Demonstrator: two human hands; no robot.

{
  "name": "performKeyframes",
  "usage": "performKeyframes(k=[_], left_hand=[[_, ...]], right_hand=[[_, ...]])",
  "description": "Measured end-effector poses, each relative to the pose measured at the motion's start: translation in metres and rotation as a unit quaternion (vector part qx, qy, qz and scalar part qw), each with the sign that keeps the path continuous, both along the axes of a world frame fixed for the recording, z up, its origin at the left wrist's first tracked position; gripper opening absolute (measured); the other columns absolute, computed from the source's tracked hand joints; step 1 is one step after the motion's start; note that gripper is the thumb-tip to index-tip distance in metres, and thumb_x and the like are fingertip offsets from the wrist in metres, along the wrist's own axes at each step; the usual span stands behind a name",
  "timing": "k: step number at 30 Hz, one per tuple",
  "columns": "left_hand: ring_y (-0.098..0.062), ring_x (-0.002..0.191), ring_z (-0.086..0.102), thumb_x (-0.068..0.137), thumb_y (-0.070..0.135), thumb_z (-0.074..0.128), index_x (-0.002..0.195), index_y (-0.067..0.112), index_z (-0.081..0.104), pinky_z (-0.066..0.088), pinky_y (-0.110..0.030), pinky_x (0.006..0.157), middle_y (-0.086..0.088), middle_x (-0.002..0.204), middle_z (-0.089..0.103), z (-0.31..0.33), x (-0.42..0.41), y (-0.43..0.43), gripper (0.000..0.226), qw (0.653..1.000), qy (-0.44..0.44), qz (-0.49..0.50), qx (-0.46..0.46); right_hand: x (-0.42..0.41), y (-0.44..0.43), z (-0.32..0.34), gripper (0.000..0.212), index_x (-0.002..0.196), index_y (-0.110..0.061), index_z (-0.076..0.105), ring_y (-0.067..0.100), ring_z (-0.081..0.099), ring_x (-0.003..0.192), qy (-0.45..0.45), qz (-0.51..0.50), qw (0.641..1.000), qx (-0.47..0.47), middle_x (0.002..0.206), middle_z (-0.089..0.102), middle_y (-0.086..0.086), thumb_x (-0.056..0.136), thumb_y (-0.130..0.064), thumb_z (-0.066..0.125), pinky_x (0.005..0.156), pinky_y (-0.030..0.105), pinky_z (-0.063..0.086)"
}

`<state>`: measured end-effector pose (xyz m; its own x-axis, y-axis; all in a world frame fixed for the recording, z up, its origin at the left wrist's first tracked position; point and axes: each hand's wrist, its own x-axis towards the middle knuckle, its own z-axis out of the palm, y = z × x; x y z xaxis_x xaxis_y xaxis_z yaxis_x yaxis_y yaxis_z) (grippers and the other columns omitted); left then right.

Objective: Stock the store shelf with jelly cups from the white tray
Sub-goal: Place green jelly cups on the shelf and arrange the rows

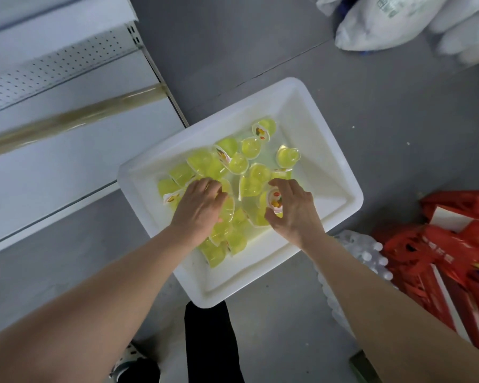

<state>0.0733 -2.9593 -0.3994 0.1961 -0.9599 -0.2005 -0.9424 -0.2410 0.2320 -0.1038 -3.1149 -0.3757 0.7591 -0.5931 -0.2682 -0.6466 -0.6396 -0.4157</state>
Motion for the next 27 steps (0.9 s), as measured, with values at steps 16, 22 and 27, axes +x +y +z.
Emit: performKeyframes(k=[16, 22, 27], left_hand=[[-0.030, 0.108, 0.060, 0.082, 0.024, 0.074, 0.136, 0.015, 0.040, 0.046, -0.038, 0.084, -0.008, 0.127, 0.059, 0.191, 0.018, 0.157, 0.064, 0.941, 0.193, 0.258, -0.106], [-0.022, 0.107, 0.059, 0.078, 0.026, 0.077, 0.124, 0.020, 0.052, 0.044, -0.033, 0.086, 0.000, 0.120, 0.061, 0.277, 0.039, 0.259, 0.053, 0.918, 0.196, 0.296, -0.173], [-0.016, 0.102, 0.059, 0.075, 0.031, 0.080, 0.121, 0.024, 0.056, 0.040, -0.023, 0.080, 0.006, 0.110, 0.065, 0.337, 0.060, 0.352, 0.052, 0.898, 0.178, 0.326, -0.237]], right_hand=[[0.068, 0.119, 0.195, 0.048, 0.120, -0.021, 0.065, 0.036, 0.060, 0.085, -0.101, 0.079, 0.985, -0.119, 0.099, 0.058, 0.013, 0.079, -0.039, 0.049, 0.080, 0.045, 0.046], [0.108, 0.211, 0.277, 0.053, 0.119, -0.015, 0.058, 0.034, 0.057, 0.092, -0.139, 0.118, 0.966, -0.184, 0.101, 0.060, 0.009, 0.076, -0.044, 0.048, 0.082, 0.041, 0.040], [0.151, 0.292, 0.334, 0.049, 0.112, -0.018, 0.064, 0.029, 0.062, 0.097, -0.203, 0.180, 0.940, -0.209, 0.102, 0.066, 0.003, 0.075, -0.047, 0.050, 0.086, 0.037, 0.039]])
